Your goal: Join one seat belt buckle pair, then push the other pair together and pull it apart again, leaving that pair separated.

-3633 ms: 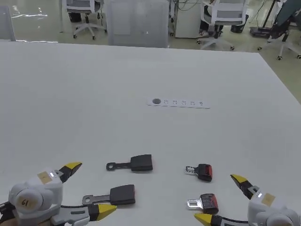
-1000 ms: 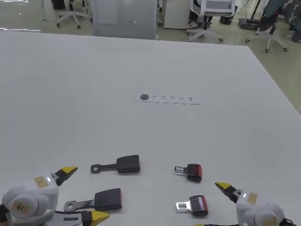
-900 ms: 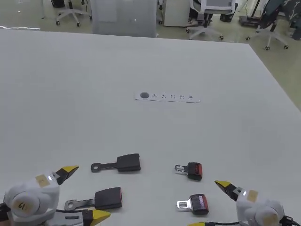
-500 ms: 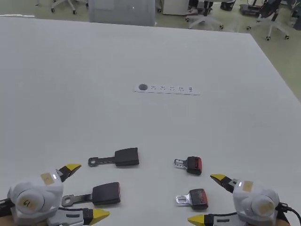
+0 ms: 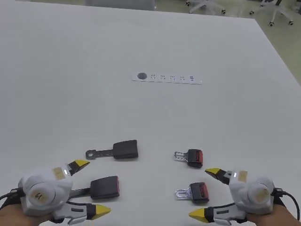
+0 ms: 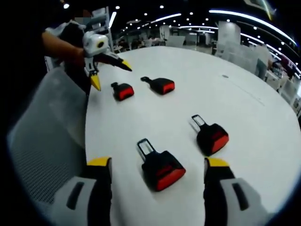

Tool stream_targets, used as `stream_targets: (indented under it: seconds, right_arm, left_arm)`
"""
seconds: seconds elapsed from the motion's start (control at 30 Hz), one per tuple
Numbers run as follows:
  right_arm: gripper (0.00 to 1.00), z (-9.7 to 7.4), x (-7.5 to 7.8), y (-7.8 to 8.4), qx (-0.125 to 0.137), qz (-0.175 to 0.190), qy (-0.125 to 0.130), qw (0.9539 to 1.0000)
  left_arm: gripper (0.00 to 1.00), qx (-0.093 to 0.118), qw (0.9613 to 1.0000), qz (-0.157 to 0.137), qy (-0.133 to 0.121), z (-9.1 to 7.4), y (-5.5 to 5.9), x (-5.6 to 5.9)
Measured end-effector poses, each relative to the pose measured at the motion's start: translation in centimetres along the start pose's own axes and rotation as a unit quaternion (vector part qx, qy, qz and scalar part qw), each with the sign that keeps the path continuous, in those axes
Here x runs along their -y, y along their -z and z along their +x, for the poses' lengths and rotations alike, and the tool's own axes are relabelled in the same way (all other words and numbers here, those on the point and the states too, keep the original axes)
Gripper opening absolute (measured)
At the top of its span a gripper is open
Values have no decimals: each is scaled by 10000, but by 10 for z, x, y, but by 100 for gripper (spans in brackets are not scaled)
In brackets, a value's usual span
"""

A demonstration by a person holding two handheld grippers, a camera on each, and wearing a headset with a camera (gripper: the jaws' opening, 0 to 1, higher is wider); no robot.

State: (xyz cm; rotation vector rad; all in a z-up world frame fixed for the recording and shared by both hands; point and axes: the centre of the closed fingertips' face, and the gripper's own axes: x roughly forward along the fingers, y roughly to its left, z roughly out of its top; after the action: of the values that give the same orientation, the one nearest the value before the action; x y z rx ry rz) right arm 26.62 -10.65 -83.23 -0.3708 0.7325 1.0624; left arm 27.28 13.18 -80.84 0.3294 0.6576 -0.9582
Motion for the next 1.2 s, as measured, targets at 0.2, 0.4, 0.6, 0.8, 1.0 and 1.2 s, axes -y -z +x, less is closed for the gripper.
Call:
stream_targets:
  seconds: [0.2, 0.4, 0.6, 0.8, 1.0, 1.2]
  right_arm:
    - [79, 3, 2, 2, -72, -41, -196, 9998]
    - [77, 6, 2, 7, -229, -242, -435, 9985]
    - [71, 11, 1, 15, -428, -429, -696, 9957]
    - [64, 11, 2, 18, -529, -613, -841, 9932]
    - [52, 9, 5, 19, -604, -922, -987, 9890]
    - [39, 6, 5, 24, -641, -1053, -1047, 9868]
  left_arm:
    - [78, -203, 9995, 210, 143, 9, 6, 2]
    - [74, -427, 9978, 393, 331, 16, 15, 4]
    - [68, -695, 9948, 582, 463, 24, 27, 2]
    - [56, -945, 9907, 770, 609, 30, 36, 1]
    - [52, -929, 9897, 815, 729, 30, 35, 3]
    - [44, -996, 9852, 1037, 936, 30, 34, 6]
